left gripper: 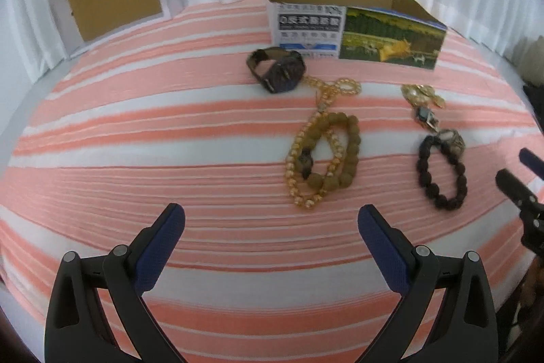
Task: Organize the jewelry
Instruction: 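Lower the right tool onto the black bead bracelet and close it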
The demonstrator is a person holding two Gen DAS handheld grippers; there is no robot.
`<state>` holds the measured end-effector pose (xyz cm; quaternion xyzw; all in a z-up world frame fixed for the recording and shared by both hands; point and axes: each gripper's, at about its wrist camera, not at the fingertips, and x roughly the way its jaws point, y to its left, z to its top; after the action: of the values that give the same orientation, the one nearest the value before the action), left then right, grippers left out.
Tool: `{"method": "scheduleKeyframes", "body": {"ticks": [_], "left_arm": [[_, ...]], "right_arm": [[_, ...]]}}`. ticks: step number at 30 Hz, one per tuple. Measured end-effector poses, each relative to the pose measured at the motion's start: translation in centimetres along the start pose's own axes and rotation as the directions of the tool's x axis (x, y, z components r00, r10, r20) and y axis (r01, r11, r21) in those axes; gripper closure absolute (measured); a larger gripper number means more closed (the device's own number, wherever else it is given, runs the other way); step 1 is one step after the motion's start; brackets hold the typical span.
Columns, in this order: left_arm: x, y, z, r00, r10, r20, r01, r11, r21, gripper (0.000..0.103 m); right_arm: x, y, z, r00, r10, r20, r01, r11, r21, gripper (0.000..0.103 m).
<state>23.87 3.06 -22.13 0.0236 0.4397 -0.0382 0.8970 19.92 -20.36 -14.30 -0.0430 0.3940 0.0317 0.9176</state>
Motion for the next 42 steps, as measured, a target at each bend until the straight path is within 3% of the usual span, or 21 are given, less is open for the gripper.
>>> {"method": "scheduleKeyframes", "body": {"ticks": [9, 15, 19, 28, 31, 33, 36, 39, 42], "left_arm": [[-0.4, -0.2, 0.5, 0.995, -0.083, 0.049, 0.084, 0.996, -0.009, 0.001], [0.4, -0.2, 0.3, 0.996, -0.088, 0.027, 0.088, 0.996, -0.016, 0.002], [1.1, -0.1, 0.1, 0.997, -0.076, 0.005, 0.076, 0.997, -0.015, 0.002], [2.3, -0.7, -0.5, 0.998, -0.054, -0.032, 0.055, 0.998, 0.013, 0.002], [1.9, -0.8, -0.4, 0.997, -0.081, -0.012, 0.081, 0.997, 0.019, 0.002], [1.5, -1.0, 0.0, 0.995, -0.102, 0.012, 0.102, 0.994, 0.023, 0.002], [1.3, -1.2, 0.8, 0.992, -0.126, 0.028, 0.125, 0.992, 0.033, 0.004], [1.4, -1.8, 1.5, 0.989, -0.145, 0.037, 0.143, 0.988, 0.053, 0.017], [1.7, -2.7, 2.2, 0.987, -0.149, 0.058, 0.144, 0.986, 0.078, 0.021]], "right_arm": [[-0.4, 2.0, -0.3, 0.991, 0.137, 0.011, -0.137, 0.991, -0.007, 0.013], [1.3, 4.3, 0.3, 0.966, 0.250, -0.063, -0.252, 0.968, -0.020, 0.014], [4.3, 5.5, 0.6, 0.950, 0.248, -0.191, -0.252, 0.968, -0.001, 0.017], [4.4, 7.2, 0.3, 0.971, 0.153, -0.185, -0.174, 0.979, -0.107, 0.018], [4.2, 6.6, 0.4, 0.976, 0.140, -0.168, -0.157, 0.983, -0.091, 0.029], [4.0, 6.0, 0.4, 0.979, 0.136, -0.154, -0.149, 0.986, -0.079, 0.049], [4.0, 5.0, 0.4, 0.980, 0.134, -0.144, -0.144, 0.988, -0.062, 0.066], [3.7, 4.3, 0.2, 0.982, 0.128, -0.140, -0.138, 0.988, -0.068, 0.068], [3.4, 3.7, -0.2, 0.985, 0.112, -0.131, -0.121, 0.991, -0.061, 0.068]]}}
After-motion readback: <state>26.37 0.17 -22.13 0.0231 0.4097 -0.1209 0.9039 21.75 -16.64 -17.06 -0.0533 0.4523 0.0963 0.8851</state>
